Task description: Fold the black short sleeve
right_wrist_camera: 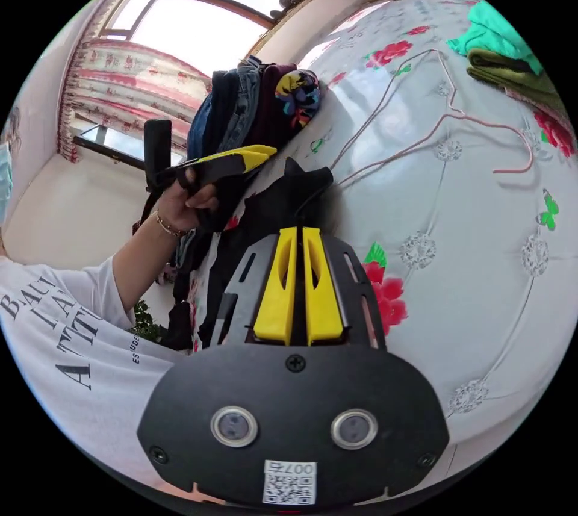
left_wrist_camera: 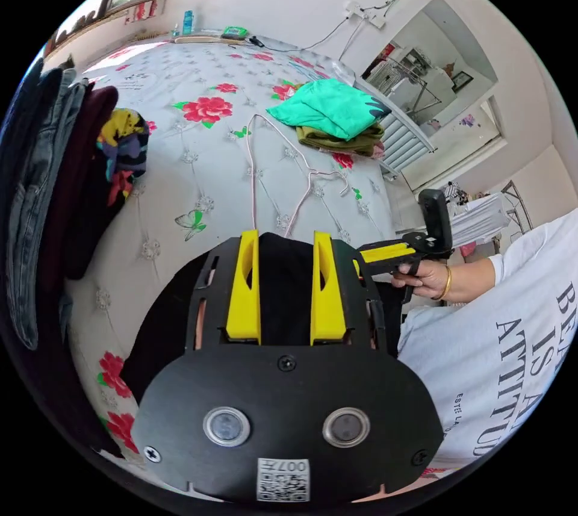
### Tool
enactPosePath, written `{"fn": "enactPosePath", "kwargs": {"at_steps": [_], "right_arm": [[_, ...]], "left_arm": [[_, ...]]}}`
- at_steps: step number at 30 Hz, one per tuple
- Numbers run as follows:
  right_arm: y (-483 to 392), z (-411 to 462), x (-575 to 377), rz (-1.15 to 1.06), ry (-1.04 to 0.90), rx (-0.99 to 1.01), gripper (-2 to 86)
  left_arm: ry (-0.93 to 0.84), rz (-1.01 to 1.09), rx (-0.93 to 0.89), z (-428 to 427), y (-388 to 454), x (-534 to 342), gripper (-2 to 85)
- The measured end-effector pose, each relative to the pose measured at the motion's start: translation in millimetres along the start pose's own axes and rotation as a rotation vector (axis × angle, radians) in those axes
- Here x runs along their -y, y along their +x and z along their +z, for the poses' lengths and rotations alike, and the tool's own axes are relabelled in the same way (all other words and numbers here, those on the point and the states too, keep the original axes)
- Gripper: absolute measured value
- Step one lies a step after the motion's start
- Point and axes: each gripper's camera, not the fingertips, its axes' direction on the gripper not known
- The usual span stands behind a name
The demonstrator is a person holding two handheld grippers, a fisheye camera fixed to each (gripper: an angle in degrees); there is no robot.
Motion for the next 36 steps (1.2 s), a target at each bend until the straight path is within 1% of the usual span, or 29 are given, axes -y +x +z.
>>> {"fn": "enactPosePath", "kwargs": {"at_steps": [1,3,4,5,7,9,10,12,14,16,17,18,20,21,23,25,27,28,29,31,33,36], "right_arm": [[-9.5,0.3,0.0,-0.046,-0.012,-0.009,-0.1],[-44.0,7.4,-2.8,-0.202,-0.081,-0.048,-0.1],[-51.5,9.9,-4.3,-0.236,-0.095,-0.061,-0.1],[-65.1,16.3,-8.1,-0.300,-0.128,-0.089,-0.1],[-79.9,25.4,-14.5,-0.366,-0.166,-0.128,-0.1],[-94.9,34.4,-22.8,-0.427,-0.195,-0.135,-0.1],[-98.2,36.6,-24.5,-0.438,-0.201,-0.138,-0.1],[-111.8,43.6,-30.1,-0.492,-0.215,-0.145,-0.1],[-123.9,50.0,-33.6,-0.542,-0.231,-0.155,-0.1],[-136.1,59.9,-38.9,-0.603,-0.265,-0.157,0.0],[-143.4,68.8,-43.9,-0.642,-0.301,-0.163,0.0],[-149.1,77.3,-49.2,-0.666,-0.328,-0.169,0.0],[-156.2,89.1,-57.2,-0.701,-0.367,-0.169,0.0],[-160.3,97.0,-61.7,-0.719,-0.394,-0.175,0.0],[-166.7,107.8,-67.6,-0.756,-0.443,-0.193,0.0],[-172.0,115.3,-72.3,-0.781,-0.460,-0.221,0.0],[-174.3,123.8,-73.0,-0.770,-0.491,-0.229,0.0],[-174.6,125.7,-72.6,-0.765,-0.498,-0.231,0.0],[-176.2,128.8,-72.0,-0.765,-0.509,-0.238,0.0],[-180.4,131.0,-71.5,-0.779,-0.507,-0.261,0.0],[-186.9,131.9,-72.4,-0.811,-0.490,-0.281,-0.1],[-194.7,134.6,-72.5,-0.824,-0.468,-0.280,-0.2]], "left_arm": [[-0.039,0.007,-0.001,10.8,-1.5,5.9,9.7],[-0.217,-0.006,0.032,55.1,-13.1,13.8,6.6],[-0.250,-0.022,0.054,62.5,-16.9,12.4,4.6],[-0.259,-0.042,0.073,66.4,-22.4,6.9,0.7],[-0.163,-0.077,0.035,50.0,-28.7,-5.1,-0.3],[-0.017,-0.157,-0.006,13.7,-39.1,-29.5,-0.7],[0.020,-0.176,-0.008,3.4,-41.2,-37.6,-0.7],[0.143,-0.222,-0.017,-33.7,-44.8,-77.1,-0.8],[0.191,-0.263,-0.003,-51.9,-45.2,-111.7,-0.5],[0.208,-0.346,0.033,-61.0,-48.5,-148.7,0.1],[0.217,-0.407,0.029,-63.2,-52.5,-171.4,1.7],[0.232,-0.469,0.000,-63.7,-57.6,-189.4,3.6],[0.278,-0.521,-0.056,-64.2,-61.8,-203.8,6.3],[0.302,-0.518,-0.076,-63.4,-61.0,-203.6,7.7],[0.294,-0.482,-0.080,-55.8,-56.9,-191.0,9.1],[0.204,-0.425,-0.076,-35.2,-51.4,-169.3,8.8],[0.000,-0.354,0.014,4.3,-42.9,-145.2,4.1],[-0.040,-0.352,0.050,11.3,-41.5,-142.5,2.3],[-0.042,-0.351,0.123,11.8,-38.0,-141.1,0.3],[0.039,-0.356,0.141,-7.8,-32.8,-144.9,-0.4],[0.170,-0.354,0.171,-46.8,-21.3,-162.4,-0.8],[0.243,-0.418,0.211,-76.7,-11.5,-202.3,-0.7]]}}
